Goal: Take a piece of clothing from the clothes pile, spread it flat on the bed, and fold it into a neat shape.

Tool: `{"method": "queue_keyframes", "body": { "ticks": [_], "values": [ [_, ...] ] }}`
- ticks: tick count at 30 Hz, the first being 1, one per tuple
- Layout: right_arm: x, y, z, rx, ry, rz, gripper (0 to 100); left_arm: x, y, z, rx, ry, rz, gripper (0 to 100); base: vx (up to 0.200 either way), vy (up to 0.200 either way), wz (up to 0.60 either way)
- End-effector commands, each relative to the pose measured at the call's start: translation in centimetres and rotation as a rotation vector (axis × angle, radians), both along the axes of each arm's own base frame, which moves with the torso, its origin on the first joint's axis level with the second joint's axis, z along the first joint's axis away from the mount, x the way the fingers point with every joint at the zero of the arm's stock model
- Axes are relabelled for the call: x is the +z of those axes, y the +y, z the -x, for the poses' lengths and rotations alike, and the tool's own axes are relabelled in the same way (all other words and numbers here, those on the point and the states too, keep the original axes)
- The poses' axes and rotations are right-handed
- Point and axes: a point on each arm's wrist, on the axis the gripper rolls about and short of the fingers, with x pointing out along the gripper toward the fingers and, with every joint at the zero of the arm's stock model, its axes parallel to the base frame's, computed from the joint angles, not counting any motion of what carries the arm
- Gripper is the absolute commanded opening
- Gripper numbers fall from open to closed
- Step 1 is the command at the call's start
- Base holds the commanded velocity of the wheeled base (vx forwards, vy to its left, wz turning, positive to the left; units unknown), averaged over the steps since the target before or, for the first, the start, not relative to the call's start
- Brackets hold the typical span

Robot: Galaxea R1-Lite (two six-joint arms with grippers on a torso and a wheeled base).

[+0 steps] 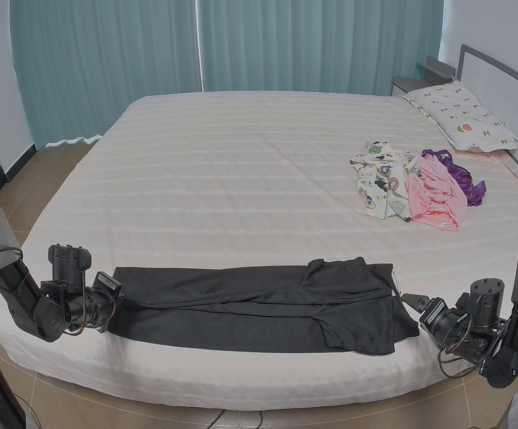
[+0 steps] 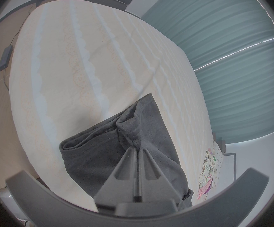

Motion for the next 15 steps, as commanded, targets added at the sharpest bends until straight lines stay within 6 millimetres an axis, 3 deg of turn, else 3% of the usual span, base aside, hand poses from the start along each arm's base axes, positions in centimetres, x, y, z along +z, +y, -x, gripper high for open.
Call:
{"method": "queue_keyframes", "body": {
  "ticks": [1,10,15],
  "values": [
    [0.0,-0.5,0.1,-0.021,0.000,0.000,100,0.4,0.1,0.1,0.005,-0.014,0.001,0,0.000,0.000,0.00],
    [3.8,-0.8,0.2,-0.019,-0.185,-0.029,100,1.3,0.1,0.1,0.007,-0.048,0.008,0,0.000,0.000,0.00],
    [3.5,0.3,-0.5,0.042,-0.183,-0.050,100,1.5,0.1,0.0,0.008,-0.057,0.009,0,0.000,0.000,0.00]
  ]
}}
